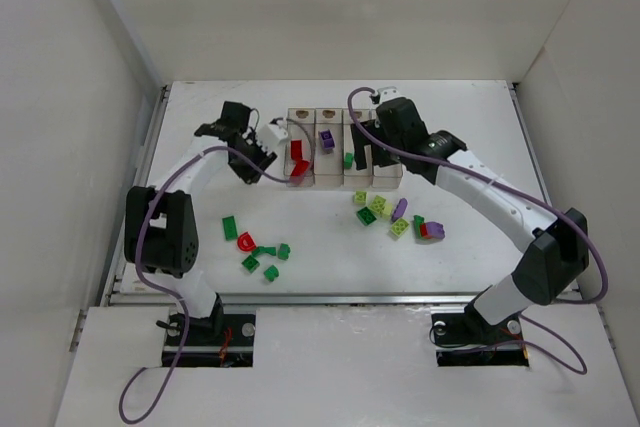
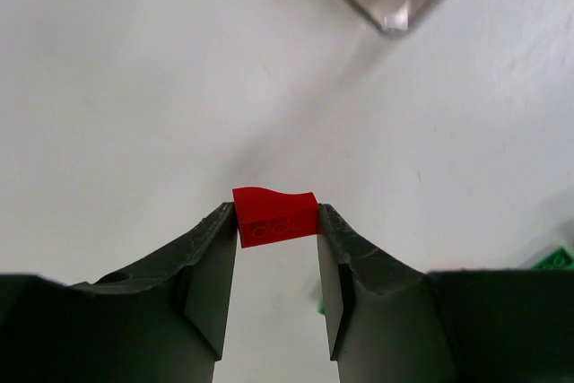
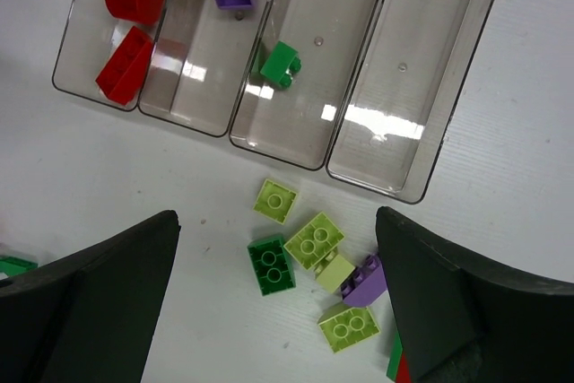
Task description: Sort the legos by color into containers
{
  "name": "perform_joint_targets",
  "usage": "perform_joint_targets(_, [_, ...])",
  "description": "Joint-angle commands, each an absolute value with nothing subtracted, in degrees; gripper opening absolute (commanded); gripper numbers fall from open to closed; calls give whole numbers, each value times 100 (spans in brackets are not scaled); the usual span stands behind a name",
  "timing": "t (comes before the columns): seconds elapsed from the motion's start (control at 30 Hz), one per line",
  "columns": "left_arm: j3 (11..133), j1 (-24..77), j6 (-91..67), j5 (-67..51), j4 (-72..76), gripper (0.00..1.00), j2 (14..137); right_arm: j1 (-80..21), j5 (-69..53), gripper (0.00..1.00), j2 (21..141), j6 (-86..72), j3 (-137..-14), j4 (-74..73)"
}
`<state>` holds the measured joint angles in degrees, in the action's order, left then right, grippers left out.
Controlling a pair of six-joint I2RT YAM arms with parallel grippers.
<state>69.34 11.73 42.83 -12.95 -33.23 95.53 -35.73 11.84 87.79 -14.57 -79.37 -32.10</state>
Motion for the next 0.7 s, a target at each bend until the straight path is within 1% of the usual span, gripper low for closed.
perform_joint_targets(0.0, [7864, 1239, 3833, -1898, -3577, 13, 9746, -3630, 1432, 95, 8868, -1450, -8340, -3138])
perform_joint_targets(0.1, [8638, 1520, 3596, -2039, -3577, 17, 10080, -3578, 1433, 95, 8991, -1450, -8393, -3138])
perform_joint_targets(0.17, [9155, 1826, 3490, -2039, -3525, 21, 10667, -3403, 1433, 95, 9044, -1537, -8454, -3138])
perform_joint_targets(0.2, [9306, 1828, 3489, -2039, -3524, 21, 10670, -3332, 1363, 95, 9044, -1599, -8455, -3138])
perform_joint_targets(0.27, [9535, 1942, 3305, -1891, -3376, 24, 11073, -3209, 1257, 95, 9044, -1652, -8455, -3138])
perform_joint_targets(0.37, [9817, 1942, 3077, -1680, -2972, 25, 11503, -3103, 1257, 95, 9044, -1652, -8455, -3138])
perform_joint_targets(0.53, [10265, 1942, 2805, -1538, -2690, 27, 11865, -3103, 1257, 95, 9044, -1547, -8455, -3261])
perform_joint_targets(0.63, [10266, 1995, 2804, -1486, -2575, 37, 11865, -3103, 1257, 95, 9044, -1547, -8455, -3261])
perform_joint_targets(0.67, [10266, 1995, 2804, -1485, -2575, 46, 11865, -3103, 1257, 95, 9044, -1547, -8455, -3261])
